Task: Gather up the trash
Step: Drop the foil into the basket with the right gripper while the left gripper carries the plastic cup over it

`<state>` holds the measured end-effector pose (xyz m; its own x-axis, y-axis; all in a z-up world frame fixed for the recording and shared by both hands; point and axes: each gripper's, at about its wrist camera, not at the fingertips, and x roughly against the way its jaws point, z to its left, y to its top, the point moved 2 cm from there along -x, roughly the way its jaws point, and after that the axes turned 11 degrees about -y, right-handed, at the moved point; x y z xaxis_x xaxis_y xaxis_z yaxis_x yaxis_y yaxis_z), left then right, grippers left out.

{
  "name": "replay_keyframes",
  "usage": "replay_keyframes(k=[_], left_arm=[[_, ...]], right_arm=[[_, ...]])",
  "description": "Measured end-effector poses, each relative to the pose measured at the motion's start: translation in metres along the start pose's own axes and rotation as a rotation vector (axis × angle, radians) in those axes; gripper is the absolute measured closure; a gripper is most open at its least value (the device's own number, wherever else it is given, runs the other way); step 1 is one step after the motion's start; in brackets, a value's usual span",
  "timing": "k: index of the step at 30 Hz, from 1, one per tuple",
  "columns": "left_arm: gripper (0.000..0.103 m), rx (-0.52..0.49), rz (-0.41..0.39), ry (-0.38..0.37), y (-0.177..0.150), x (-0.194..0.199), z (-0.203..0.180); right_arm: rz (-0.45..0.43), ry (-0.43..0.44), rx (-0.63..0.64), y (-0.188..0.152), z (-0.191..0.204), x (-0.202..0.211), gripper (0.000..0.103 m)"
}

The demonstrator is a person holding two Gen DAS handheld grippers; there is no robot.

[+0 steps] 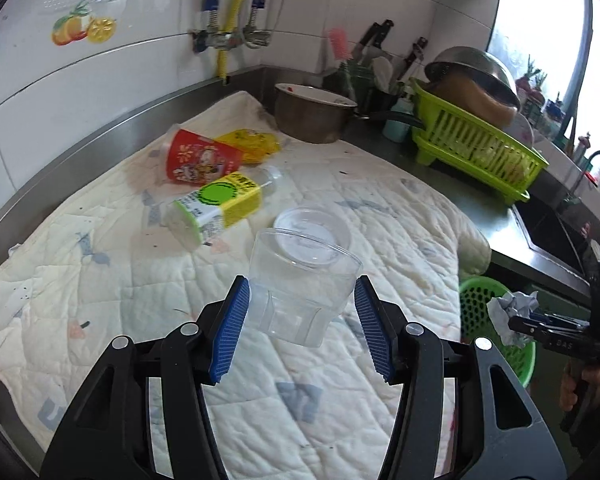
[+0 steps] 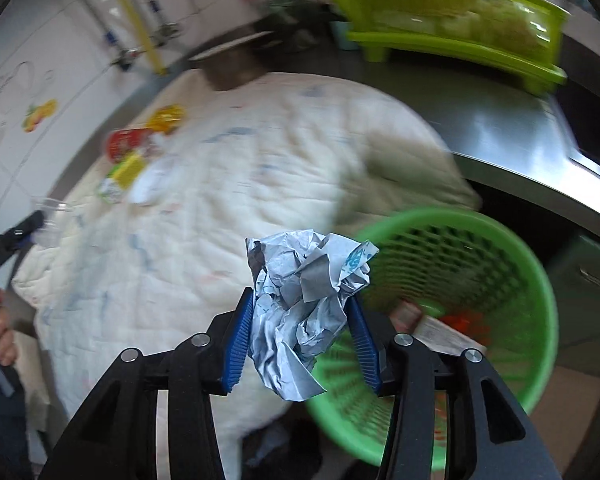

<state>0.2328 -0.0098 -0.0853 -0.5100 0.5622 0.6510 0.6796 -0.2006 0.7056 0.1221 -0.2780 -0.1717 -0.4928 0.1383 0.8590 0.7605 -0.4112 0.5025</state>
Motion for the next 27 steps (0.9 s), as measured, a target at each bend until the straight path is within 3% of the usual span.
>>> replay_keyframes(k=[6, 9, 18, 27], left_arm=[[0.049, -0.064, 0.038, -0.098, -0.007, -0.021, -0.067], [0.049, -0.098, 0.057, -0.152, -0.012, -0.032, -0.103], [0.049, -0.189, 0.166, -0.292, -0.037, -0.074, -0.197], [0.047, -0.234, 0.267, -0.341, -0.061, -0.111, -0.249]], right_arm=[[0.017, -0.081, -0.085, -0.018, -0.068, 0.003, 0.044], [0.003, -0.08, -0.118, -0.023, -0.085, 0.013, 0.032], [-0.076, -0.062, -0.161, -0.037, -0.106, 0.059, 0.025], [-0.125, -0.074, -0.21, -0.055, -0.128, 0.093, 0.023]])
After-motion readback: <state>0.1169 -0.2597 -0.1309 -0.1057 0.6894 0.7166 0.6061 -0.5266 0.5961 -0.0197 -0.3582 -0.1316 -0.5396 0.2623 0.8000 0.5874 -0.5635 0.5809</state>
